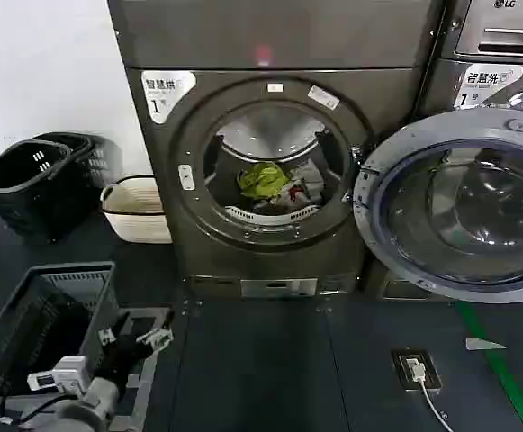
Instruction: Grasp the clothes from the dryer.
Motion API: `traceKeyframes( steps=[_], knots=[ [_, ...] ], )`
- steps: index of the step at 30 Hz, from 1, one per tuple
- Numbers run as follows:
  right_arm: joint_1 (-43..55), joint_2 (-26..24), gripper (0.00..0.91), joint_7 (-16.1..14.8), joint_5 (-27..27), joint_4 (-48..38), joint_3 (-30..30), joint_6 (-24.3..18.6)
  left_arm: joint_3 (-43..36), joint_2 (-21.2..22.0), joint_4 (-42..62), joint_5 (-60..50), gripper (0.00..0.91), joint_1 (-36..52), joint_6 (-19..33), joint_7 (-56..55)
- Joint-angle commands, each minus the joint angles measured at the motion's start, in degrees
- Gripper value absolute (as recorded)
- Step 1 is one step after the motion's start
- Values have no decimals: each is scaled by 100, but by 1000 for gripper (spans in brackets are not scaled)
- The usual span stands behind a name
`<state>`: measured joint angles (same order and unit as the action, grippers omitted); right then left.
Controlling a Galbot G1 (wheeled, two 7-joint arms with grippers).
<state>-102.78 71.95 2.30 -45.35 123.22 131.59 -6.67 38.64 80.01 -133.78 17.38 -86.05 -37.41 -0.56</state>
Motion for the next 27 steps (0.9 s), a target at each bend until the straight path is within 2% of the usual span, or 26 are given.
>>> traceKeyframes(
  steps=[1,27],
  knots=[
    [3,6,907,-117,27,-33,-16,-167,-1,-3,-9,-19,907,-6,-19,-4],
    [37,37,907,-140,-8,-26,-43,-127,-25,-19,-1,-181,907,-15,184,92]
  ],
)
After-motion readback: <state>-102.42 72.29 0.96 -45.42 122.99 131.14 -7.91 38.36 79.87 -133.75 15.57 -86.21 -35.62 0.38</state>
